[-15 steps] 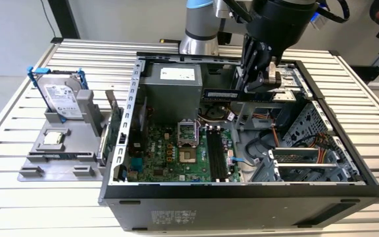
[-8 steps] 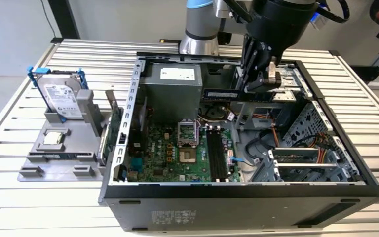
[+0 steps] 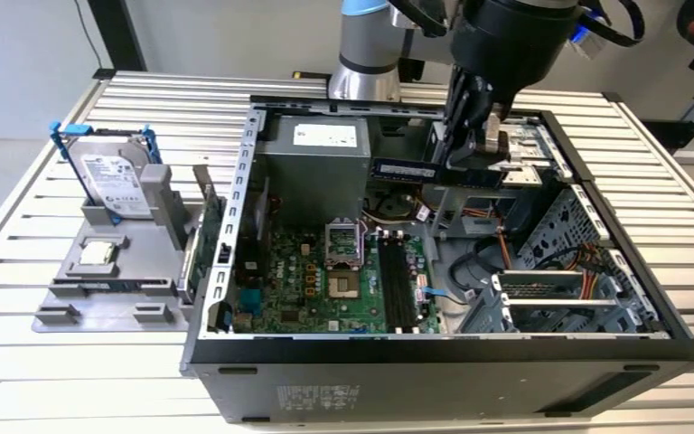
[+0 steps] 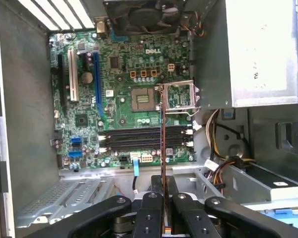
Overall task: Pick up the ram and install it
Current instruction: 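Insert the ram into the slot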
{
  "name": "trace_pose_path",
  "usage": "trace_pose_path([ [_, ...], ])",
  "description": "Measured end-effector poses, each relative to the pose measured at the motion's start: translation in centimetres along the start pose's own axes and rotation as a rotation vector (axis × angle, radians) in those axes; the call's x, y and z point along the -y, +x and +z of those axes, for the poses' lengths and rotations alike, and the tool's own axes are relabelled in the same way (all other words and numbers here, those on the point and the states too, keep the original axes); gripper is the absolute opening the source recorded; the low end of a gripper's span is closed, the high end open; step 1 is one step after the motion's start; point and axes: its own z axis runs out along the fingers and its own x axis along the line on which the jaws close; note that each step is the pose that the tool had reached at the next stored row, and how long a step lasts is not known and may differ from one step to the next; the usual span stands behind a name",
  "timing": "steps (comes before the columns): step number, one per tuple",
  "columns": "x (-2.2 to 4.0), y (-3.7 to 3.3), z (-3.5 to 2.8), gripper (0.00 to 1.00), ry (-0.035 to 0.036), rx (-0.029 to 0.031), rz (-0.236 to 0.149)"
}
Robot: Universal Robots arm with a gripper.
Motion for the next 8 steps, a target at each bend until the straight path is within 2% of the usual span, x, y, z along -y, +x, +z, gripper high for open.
trace_pose_path([
  [8, 0.0, 0.0, 0.0, 0.0, 0.0028, 0.0043, 0.104],
])
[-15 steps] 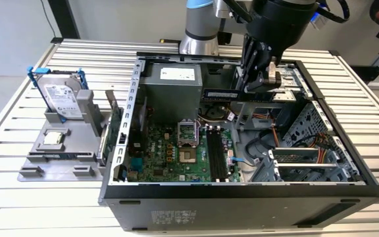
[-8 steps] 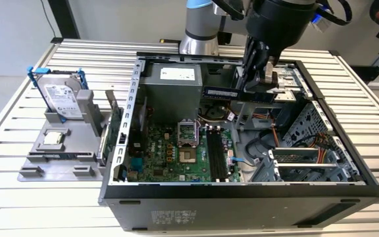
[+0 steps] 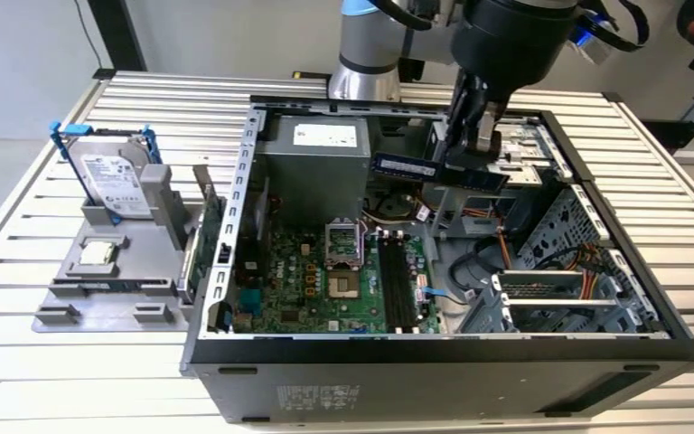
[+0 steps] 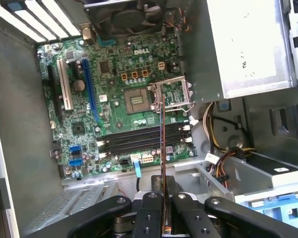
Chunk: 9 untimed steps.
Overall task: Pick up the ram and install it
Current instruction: 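Insert the ram into the slot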
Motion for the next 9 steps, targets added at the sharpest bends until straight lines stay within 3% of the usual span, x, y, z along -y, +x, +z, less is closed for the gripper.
trace_pose_path([
  [9, -0.02, 0.0, 0.0, 0.0, 0.0028, 0.0043, 0.103],
])
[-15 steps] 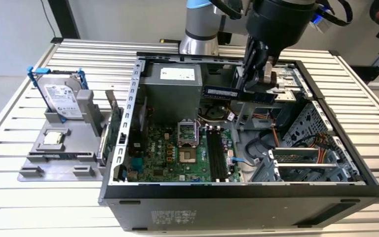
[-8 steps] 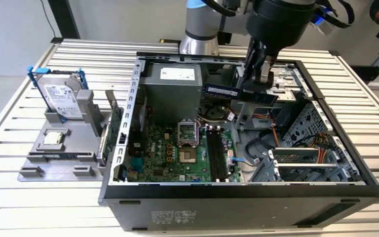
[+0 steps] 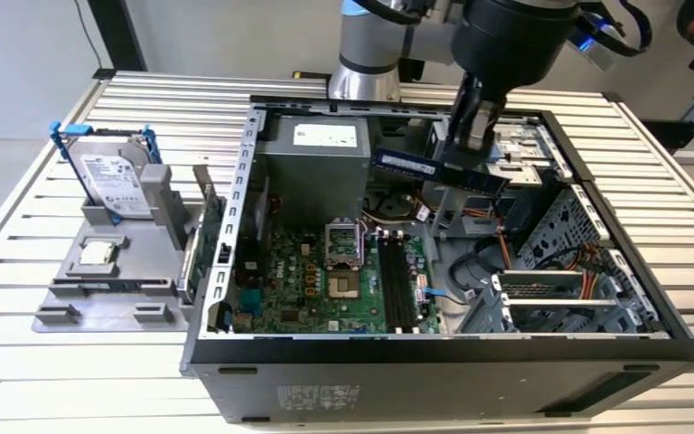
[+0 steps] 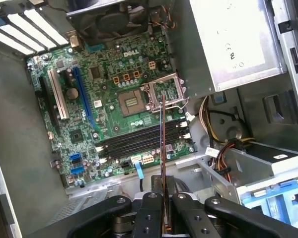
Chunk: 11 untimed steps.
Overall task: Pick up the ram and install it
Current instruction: 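Insert the ram into the slot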
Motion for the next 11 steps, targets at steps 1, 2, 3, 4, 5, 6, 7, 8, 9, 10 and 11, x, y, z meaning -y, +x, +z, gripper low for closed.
trace_pose_path([
  [1, 0.0, 0.0, 0.0, 0.0, 0.0003, 0.0004, 0.011],
  [2, 0.0, 0.0, 0.0, 0.0, 0.0006, 0.0009, 0.022],
  [3, -0.01, 0.0, 0.0, 0.0, 0.0009, 0.0014, 0.034],
  [4, -0.01, 0.0, 0.0, 0.0, 0.0012, 0.0019, 0.046],
  [5, -0.01, 0.0, 0.0, 0.0, 0.0016, 0.0023, 0.058],
  [6, -0.01, 0.0, 0.0, 0.0, 0.0019, 0.0028, 0.069],
  [7, -0.01, 0.0, 0.0, 0.0, 0.0022, 0.0033, 0.081],
  [8, -0.01, 0.01, 0.0, 0.0, 0.0025, 0.0039, 0.093],
  [9, -0.02, 0.01, 0.0, 0.0, 0.0029, 0.0043, 0.106],
  [10, -0.02, 0.01, 0.0, 0.0, 0.0032, 0.0049, 0.118],
  [11, -0.02, 0.01, 0.0, 0.0, 0.0036, 0.0055, 0.132],
])
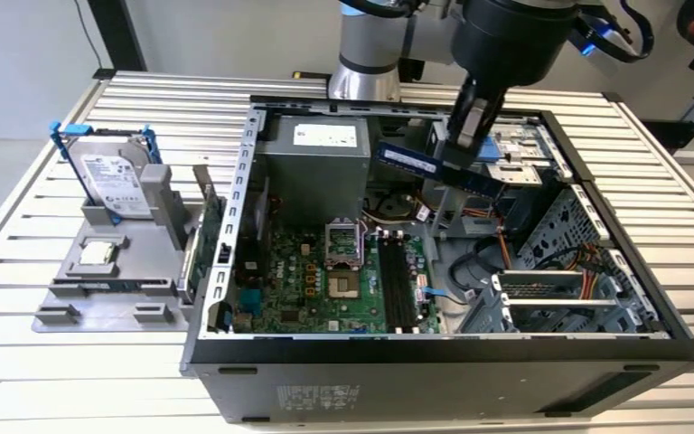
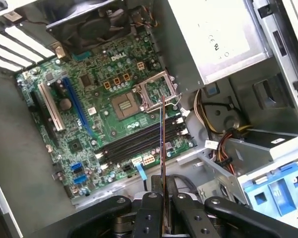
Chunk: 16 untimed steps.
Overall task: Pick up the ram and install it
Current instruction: 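Insert the ram into the slot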
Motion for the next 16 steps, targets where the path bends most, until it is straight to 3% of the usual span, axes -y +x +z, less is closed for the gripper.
trace_pose_path([
  [16, 0.0, 0.0, 0.0, 0.0, 0.0056, 0.0085, 0.206],
])
